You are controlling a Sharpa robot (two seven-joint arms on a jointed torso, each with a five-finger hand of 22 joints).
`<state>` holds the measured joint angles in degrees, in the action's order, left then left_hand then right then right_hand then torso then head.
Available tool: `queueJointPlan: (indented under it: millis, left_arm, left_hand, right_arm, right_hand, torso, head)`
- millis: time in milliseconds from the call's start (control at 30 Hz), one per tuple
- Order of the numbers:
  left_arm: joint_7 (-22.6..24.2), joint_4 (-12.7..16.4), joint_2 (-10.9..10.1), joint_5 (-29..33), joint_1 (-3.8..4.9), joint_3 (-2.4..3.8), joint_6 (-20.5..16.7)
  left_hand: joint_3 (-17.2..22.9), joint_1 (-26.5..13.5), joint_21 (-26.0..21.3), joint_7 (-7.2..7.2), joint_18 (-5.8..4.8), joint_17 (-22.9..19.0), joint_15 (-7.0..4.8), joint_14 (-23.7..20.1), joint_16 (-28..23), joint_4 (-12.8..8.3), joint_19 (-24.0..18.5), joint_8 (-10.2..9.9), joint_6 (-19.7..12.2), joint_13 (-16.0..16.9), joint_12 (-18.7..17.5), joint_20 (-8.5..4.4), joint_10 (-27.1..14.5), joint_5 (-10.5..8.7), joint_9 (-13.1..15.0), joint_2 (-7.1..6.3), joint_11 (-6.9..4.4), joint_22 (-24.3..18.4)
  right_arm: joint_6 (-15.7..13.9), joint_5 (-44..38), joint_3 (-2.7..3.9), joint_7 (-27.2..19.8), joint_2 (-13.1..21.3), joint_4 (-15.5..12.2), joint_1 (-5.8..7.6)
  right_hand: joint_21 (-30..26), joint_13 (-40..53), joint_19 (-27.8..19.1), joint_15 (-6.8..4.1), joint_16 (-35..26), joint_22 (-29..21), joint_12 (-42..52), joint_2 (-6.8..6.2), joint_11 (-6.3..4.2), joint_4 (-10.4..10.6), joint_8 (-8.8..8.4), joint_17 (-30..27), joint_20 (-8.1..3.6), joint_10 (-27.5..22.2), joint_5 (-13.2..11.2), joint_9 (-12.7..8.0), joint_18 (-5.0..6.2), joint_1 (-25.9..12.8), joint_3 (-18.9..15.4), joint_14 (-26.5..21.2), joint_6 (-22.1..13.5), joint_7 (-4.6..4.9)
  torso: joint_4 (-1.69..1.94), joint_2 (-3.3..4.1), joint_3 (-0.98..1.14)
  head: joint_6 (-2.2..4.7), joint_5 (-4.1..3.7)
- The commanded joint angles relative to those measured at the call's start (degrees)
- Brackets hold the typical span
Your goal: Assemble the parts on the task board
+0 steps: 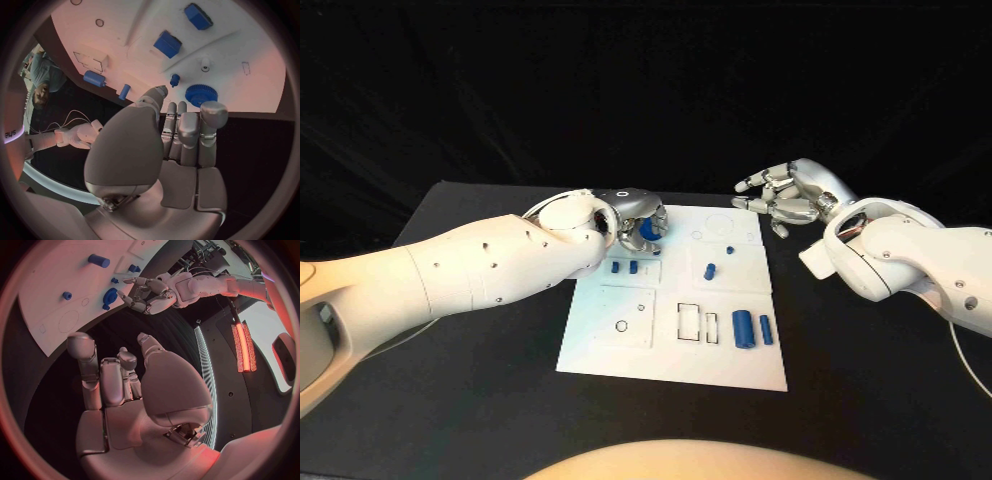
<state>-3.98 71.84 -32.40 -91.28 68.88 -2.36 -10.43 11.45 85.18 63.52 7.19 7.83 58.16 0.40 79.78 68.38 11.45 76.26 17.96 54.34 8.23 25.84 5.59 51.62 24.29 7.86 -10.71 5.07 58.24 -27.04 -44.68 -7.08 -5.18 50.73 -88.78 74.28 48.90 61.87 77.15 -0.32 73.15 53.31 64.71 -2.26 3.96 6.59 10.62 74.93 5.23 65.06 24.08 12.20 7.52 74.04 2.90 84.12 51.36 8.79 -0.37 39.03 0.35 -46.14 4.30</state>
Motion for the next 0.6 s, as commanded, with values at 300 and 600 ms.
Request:
queueJointPlan:
  millis: [300,600]
  left_arm:
    - [-0.2,-0.6,0.7,-1.8,-0.05,0.05,5.1]
    - [0.0,-1.5,1.4,-1.7,-0.11,0.08,5.3]
  left_hand:
    - [0.3,0.6,2.8,-0.03,-1.54,0.5,-0.33,1.2,1.9,0.3,1.3,-1.8,1.7,-1.0,-1.4,-0.15,3.9,0.23,-0.4,0.46,-0.45,3.1]
    - [0.9,1.0,3.9,-0.15,-1.73,0.6,-0.53,1.4,2.4,0.1,1.6,-2.2,2.5,-1.2,-1.7,-0.32,5.0,0.26,-0.4,0.79,-0.70,4.2]
  right_arm:
    - [-0.3,-0.1,0.02,-0.4,0.0,-0.1,-0.02]
    - [-0.2,-0.1,0.02,-0.4,-0.1,-0.2,-0.02]
  right_hand:
    - [-0.4,0.1,-0.5,-0.22,-0.3,0.0,0.0,-0.14,0.00,0.1,0.40,0.9,-0.03,-0.2,0.3,0.1,0.52,0.6,0.4,0.5,-0.3,0.11]
    - [-0.4,0.1,-0.5,-0.22,-0.3,0.0,0.0,-0.14,0.00,0.1,0.40,0.9,-0.03,-0.2,0.3,0.1,0.52,0.6,0.4,0.5,-0.3,0.11]
  torso:
    - [0.05,0.04,-0.01]
    - [0.03,0.04,-0.01]
  head:
    - [-0.02,-0.08]
    - [-0.02,-0.07]
